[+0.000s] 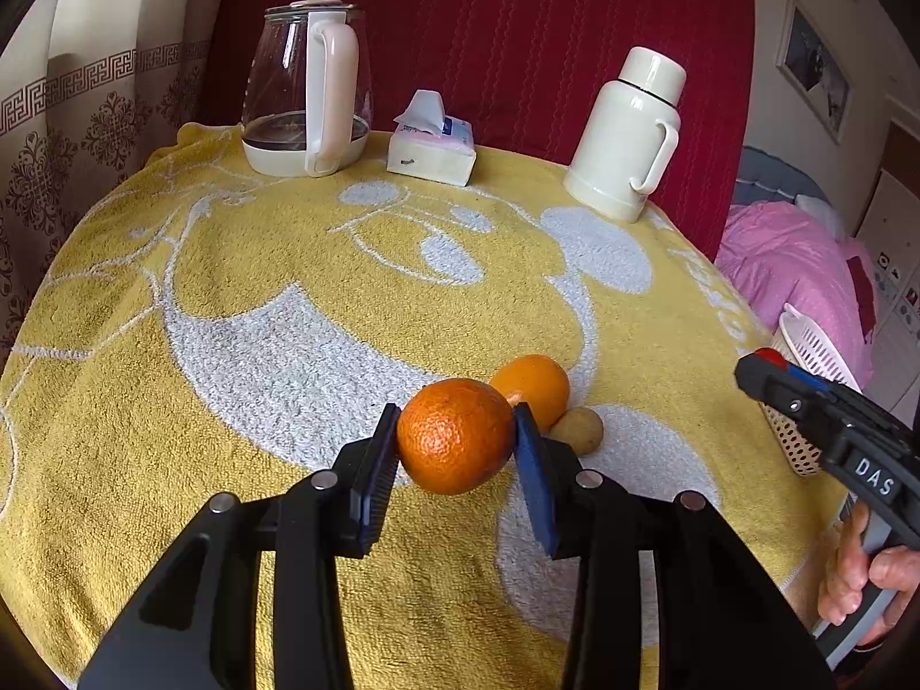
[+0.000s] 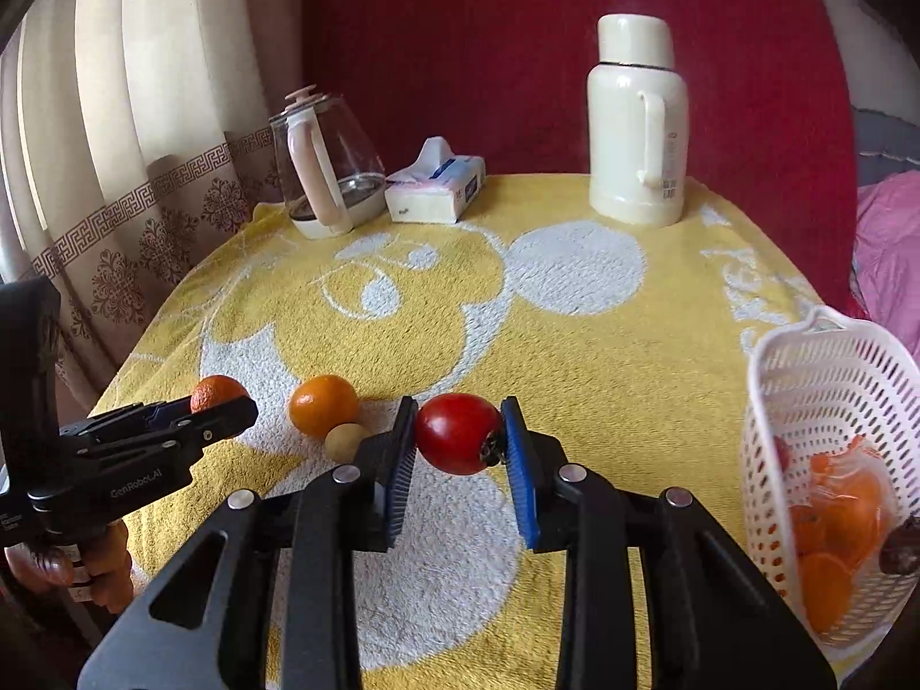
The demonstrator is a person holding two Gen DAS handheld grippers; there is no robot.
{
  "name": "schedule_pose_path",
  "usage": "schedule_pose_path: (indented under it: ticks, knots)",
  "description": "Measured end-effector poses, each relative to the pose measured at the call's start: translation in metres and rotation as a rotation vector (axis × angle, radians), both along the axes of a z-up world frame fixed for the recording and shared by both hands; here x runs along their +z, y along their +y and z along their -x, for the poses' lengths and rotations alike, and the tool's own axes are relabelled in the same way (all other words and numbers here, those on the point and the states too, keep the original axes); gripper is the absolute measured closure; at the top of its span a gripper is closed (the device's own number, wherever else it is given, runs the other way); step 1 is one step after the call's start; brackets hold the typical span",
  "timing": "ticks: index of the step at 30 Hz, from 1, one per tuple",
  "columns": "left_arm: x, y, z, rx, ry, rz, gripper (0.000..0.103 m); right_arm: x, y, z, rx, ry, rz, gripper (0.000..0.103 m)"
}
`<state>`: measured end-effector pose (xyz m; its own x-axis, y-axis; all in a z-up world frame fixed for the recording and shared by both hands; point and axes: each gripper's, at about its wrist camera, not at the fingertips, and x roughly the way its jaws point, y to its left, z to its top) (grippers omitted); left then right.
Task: Organize fruits
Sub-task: 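Lower the red tomato into the white basket and open the right tool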
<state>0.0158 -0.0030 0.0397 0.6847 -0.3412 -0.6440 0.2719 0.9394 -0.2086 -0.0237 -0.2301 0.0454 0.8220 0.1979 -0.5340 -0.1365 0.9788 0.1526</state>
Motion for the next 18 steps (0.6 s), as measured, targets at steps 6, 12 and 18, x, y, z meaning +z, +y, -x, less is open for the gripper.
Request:
schedule_pose_path:
  ticks: [6,12,18]
  knots:
    - [0.006,-0.006,0.004,-0.009,-0.015,0.001,0.064,0.018,-0.040,0.026,-0.121,-0.068,-0.014,0.073]
    - [0.012,-0.018,0.011,-0.031,-0.031,-0.005,0.064,0.024,-0.083,0.050,-0.238,-0.100,-0.040,0.073]
    - [0.018,-0.032,0.017,-0.055,-0.049,-0.015,0.064,0.018,-0.116,0.068,-0.316,-0.095,-0.052,0.073]
